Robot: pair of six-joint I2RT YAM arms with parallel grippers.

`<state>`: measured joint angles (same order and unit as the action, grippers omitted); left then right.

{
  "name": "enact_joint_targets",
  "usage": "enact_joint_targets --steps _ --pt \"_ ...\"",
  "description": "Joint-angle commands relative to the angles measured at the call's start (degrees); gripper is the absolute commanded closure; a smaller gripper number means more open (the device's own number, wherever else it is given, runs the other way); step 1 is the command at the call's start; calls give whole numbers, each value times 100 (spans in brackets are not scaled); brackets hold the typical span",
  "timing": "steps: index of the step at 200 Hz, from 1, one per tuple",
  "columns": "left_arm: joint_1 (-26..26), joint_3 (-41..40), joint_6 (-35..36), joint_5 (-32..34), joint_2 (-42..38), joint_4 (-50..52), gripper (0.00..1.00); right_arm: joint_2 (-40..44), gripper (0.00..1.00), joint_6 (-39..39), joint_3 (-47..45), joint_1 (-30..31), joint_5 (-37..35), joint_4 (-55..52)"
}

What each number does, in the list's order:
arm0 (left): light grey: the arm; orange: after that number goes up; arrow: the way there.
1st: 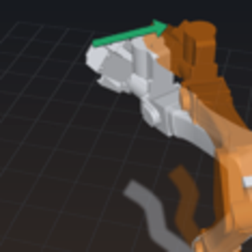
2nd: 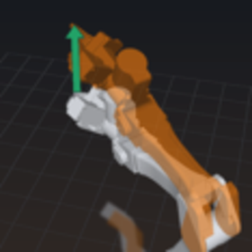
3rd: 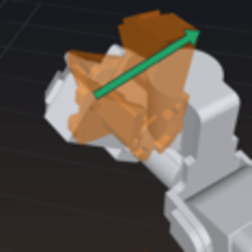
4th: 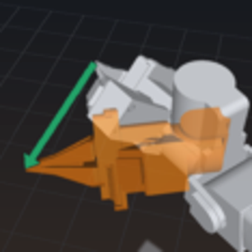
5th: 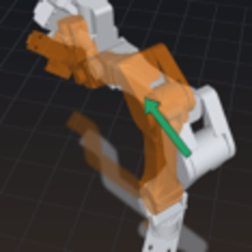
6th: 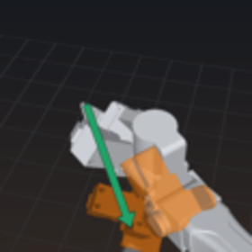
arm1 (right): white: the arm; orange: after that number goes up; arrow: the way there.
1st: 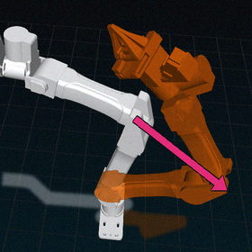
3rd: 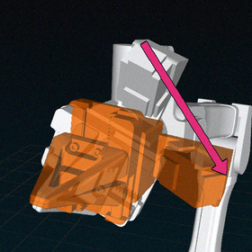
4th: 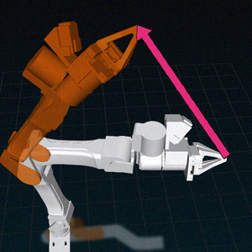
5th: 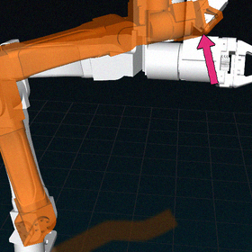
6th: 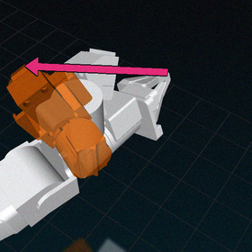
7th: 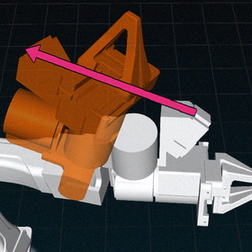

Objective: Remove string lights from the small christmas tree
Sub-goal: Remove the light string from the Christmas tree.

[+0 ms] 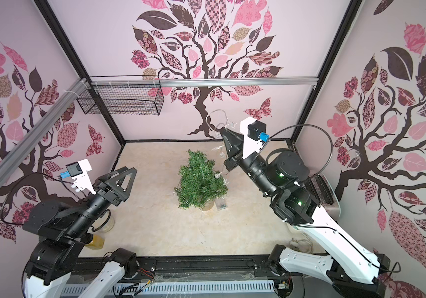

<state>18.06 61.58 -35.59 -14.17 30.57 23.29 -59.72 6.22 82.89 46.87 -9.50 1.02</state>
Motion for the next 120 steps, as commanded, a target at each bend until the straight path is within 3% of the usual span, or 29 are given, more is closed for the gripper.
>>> enact_joint_targets --steps 1,83,120 --pt "30 -6 127 -11 66 -44 13 -183 100 -299 466 -631 474 54" --pt "30 97 256 18 404 -85 13 -1449 100 -904 1784 -2128 1275 50" --pt "31 127 316 47 682 -198 13 -2163 100 -1530 2391 -2823 2022 74"
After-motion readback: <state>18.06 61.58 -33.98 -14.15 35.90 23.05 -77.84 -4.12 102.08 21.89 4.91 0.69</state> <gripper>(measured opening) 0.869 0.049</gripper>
